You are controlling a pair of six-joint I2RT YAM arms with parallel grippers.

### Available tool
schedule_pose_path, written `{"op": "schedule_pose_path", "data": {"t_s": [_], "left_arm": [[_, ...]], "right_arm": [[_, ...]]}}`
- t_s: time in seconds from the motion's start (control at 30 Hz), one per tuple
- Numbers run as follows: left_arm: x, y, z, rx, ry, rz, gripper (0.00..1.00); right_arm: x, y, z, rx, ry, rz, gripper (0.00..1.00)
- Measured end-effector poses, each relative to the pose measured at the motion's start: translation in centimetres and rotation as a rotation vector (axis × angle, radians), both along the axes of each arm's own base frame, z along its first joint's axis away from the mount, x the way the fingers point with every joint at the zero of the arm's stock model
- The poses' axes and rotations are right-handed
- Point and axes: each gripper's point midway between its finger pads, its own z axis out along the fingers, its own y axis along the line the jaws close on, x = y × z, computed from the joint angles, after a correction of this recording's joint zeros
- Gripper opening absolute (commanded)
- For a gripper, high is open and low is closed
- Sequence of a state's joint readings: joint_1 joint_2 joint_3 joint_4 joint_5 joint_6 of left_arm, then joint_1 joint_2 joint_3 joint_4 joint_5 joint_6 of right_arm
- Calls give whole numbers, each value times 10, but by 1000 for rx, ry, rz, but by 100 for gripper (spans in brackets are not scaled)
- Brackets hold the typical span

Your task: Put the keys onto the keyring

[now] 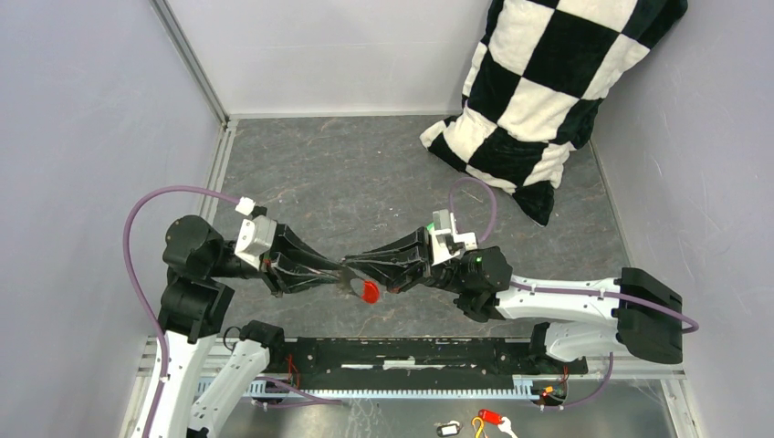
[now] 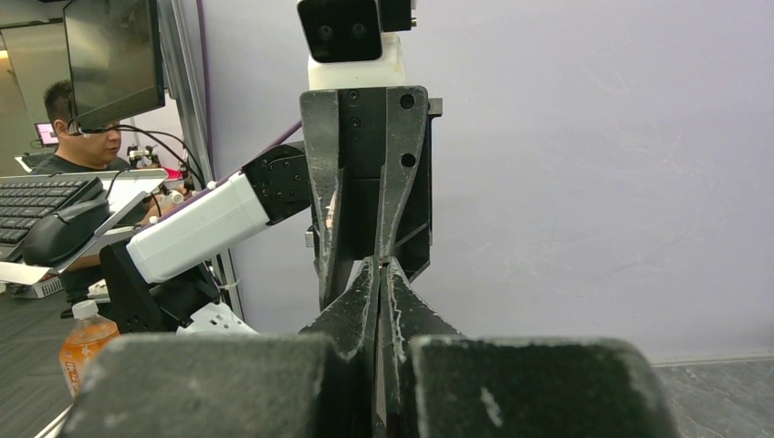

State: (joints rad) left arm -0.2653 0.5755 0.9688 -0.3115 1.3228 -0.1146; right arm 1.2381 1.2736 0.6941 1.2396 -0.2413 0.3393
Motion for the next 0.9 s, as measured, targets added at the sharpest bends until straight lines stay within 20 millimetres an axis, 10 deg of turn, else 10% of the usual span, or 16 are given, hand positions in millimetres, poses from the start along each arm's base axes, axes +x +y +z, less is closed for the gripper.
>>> {"op": "schedule_pose_path", "data": {"t_s": [0.9], "left_arm": [[15,1,-4,4,44,95,34]], "right_arm": [[0,5,1,-7,-16,-15,1]]}}
